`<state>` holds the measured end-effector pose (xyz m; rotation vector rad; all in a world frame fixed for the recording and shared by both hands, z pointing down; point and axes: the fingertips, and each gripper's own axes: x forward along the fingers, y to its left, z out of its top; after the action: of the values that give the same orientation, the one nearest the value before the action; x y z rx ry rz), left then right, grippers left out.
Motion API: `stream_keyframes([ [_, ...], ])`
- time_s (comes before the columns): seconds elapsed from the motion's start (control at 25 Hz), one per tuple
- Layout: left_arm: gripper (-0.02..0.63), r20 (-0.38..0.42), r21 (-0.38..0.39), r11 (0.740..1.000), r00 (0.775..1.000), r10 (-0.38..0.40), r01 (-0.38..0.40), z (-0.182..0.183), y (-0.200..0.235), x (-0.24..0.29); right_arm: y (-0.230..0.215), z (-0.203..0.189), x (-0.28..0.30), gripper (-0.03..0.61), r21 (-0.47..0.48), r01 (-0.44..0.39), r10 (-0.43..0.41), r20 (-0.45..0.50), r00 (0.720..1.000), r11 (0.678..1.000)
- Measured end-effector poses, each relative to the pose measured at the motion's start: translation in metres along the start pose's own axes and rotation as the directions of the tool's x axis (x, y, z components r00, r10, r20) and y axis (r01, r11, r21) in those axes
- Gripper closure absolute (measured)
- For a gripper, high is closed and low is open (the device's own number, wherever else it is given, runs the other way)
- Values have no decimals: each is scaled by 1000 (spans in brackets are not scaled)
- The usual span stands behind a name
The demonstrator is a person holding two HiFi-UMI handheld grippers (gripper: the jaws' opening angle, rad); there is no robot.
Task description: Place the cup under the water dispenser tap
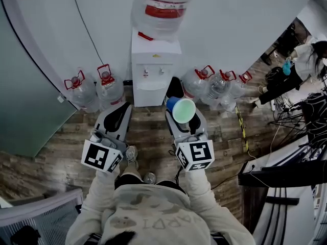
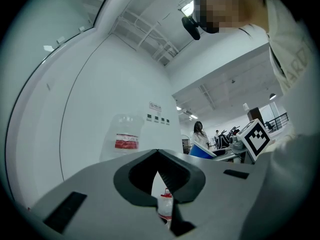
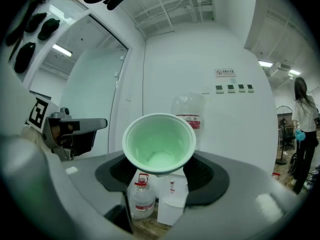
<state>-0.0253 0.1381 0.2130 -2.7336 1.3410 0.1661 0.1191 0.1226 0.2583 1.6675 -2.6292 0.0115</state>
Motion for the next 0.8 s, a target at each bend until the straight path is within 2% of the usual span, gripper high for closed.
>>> stream_keyframes([
  [0.8, 609, -11, 14, 995, 995, -102, 102, -21, 134, 116, -41, -4, 160, 282, 7, 106, -106, -19, 994, 994],
])
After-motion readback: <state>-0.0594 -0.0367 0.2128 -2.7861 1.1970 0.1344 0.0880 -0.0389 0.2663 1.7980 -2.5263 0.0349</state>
